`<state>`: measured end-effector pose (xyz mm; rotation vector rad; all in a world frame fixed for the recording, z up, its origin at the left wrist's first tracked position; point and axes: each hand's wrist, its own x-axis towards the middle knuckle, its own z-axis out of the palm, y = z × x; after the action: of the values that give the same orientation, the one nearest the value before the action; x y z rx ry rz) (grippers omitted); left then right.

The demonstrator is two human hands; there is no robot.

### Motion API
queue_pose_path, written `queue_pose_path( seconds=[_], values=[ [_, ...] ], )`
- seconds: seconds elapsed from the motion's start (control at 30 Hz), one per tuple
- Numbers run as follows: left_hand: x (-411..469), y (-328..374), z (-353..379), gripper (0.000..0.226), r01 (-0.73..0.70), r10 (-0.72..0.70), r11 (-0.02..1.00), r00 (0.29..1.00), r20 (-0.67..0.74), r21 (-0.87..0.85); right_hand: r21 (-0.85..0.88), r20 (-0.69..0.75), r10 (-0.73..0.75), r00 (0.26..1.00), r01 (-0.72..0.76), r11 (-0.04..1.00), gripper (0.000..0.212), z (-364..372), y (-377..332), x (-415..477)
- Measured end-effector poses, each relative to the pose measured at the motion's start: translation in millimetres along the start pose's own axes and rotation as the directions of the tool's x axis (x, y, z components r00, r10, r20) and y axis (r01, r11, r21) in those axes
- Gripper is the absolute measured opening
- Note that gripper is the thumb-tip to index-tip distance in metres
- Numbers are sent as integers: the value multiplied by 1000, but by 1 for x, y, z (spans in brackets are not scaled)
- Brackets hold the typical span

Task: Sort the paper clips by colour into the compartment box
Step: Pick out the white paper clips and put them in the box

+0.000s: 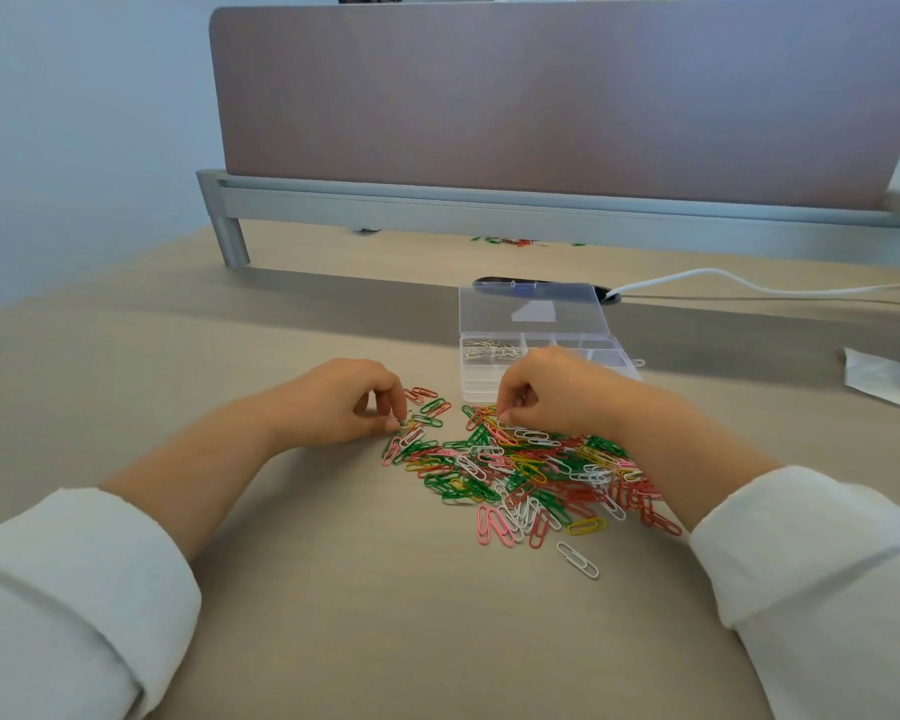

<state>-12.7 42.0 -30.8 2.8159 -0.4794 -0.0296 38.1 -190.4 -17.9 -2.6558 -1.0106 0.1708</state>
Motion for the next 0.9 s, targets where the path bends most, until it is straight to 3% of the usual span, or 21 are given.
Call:
queue_pose_path(
  seconds=[0.3, 0.43, 0.57, 0.73, 0.9],
  values=[
    [4, 5, 5, 10, -2, 5, 1000, 996, -88, 28, -6, 76, 38, 996, -38, 999, 9, -2, 1, 0],
    [4, 4, 7, 16, -10, -1, 998, 982, -189, -59, 4, 37, 38, 999, -38, 999, 4, -4, 1, -1],
    [5, 4, 8, 25, -4, -25, 989, 981, -194, -146, 60, 18, 28, 999, -29, 998, 7, -6, 2, 0],
    [10, 7, 16, 23, 106, -119, 991, 977, -178, -77, 167, 58, 45, 997, -55, 984, 22, -4, 3, 0],
    [15, 9, 20, 23, 139, -142, 990, 950, -280, -29, 201, 97, 47, 994, -66, 977, 28, -7, 2, 0]
  ],
)
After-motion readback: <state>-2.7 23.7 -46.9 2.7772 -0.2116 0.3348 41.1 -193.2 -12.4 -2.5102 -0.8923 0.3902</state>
